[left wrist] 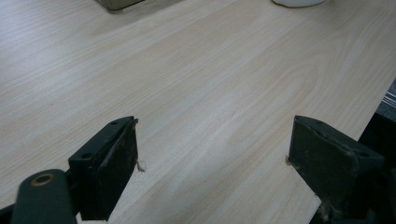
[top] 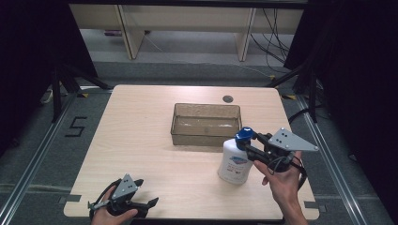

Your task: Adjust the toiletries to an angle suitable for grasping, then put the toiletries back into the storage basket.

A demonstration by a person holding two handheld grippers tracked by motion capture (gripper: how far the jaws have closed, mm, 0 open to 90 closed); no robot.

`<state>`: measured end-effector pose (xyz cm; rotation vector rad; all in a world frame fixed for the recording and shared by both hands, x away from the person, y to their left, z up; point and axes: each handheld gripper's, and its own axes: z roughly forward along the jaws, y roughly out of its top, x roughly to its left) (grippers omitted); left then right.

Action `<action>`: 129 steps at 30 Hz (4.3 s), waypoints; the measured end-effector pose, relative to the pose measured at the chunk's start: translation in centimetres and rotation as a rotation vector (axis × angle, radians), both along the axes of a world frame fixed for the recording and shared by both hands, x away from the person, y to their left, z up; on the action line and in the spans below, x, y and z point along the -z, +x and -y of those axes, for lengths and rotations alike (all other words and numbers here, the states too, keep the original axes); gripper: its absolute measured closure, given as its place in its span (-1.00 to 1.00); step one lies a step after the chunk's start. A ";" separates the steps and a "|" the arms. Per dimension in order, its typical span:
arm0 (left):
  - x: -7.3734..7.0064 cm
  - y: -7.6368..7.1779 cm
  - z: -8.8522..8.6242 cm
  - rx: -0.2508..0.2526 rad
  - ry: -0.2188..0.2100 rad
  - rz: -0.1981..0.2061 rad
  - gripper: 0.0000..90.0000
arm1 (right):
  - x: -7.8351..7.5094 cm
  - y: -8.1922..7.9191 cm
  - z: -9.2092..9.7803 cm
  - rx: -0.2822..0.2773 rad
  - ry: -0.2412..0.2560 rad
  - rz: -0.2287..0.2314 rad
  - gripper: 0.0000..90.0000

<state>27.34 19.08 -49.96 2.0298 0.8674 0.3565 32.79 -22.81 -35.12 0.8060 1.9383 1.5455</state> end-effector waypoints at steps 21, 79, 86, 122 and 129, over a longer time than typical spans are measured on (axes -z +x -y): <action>-0.2 -0.1 -0.6 0.013 0.047 0.013 -0.66 | -0.2 0.8 0.2 0.002 0.023 -0.041 0.37; -0.1 0.2 -0.1 0.015 0.029 0.006 -0.66 | -6.7 3.2 0.8 0.026 0.100 0.002 0.36; -0.1 0.1 0.0 0.014 0.006 0.001 -0.66 | -8.1 3.8 0.8 0.027 0.103 -0.004 0.36; -0.2 0.1 0.0 0.021 0.010 0.006 -0.66 | -10.1 10.3 -1.1 0.065 0.098 -0.013 0.36; -0.1 0.1 0.0 0.020 0.001 0.008 -0.66 | -9.5 11.8 -1.3 0.081 0.112 -0.021 0.36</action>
